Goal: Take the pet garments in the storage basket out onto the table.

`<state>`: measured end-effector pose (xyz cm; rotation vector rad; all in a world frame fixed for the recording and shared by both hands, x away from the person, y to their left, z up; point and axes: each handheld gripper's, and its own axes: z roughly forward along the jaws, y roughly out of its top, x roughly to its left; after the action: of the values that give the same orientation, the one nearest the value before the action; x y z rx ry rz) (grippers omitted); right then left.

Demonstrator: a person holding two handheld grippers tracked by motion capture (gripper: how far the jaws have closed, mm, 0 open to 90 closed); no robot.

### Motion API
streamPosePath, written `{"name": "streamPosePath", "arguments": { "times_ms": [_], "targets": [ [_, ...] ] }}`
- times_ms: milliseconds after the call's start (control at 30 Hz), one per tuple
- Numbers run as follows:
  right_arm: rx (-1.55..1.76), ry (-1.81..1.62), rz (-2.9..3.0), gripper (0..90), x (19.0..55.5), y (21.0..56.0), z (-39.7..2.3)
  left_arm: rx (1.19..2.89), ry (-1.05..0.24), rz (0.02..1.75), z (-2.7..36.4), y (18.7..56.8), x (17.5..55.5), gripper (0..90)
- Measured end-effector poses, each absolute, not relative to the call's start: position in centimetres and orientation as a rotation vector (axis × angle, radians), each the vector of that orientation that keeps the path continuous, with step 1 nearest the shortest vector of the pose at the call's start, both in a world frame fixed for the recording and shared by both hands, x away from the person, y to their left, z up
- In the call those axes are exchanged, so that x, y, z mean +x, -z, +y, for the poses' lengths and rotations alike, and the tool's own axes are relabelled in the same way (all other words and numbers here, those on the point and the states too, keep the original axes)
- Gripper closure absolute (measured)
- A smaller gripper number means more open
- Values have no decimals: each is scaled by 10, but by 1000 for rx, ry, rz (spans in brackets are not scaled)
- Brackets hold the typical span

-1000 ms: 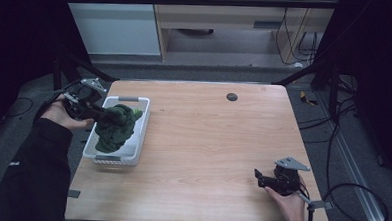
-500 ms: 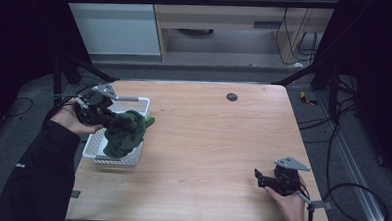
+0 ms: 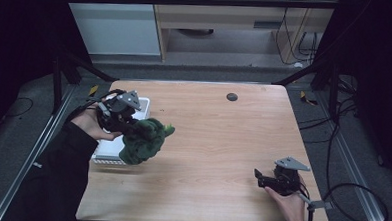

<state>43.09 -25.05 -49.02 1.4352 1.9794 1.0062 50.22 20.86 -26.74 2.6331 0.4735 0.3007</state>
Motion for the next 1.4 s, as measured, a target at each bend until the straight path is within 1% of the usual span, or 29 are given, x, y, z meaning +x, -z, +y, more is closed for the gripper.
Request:
{"name": "streamPosePath", "arguments": {
  "times_ms": [667, 1033, 1400],
  "targets": [
    [1433, -1009, 1976, 138, 431, 490, -251, 2713, -236, 267, 144, 277, 496, 755],
    [1432, -1012, 1976, 138, 431, 489, -251, 2742, -196, 190, 122, 286, 494, 755],
    [1432, -1015, 1976, 138, 431, 489, -251, 2784, -157, 121, 99, 306, 497, 755]
  ]
}}
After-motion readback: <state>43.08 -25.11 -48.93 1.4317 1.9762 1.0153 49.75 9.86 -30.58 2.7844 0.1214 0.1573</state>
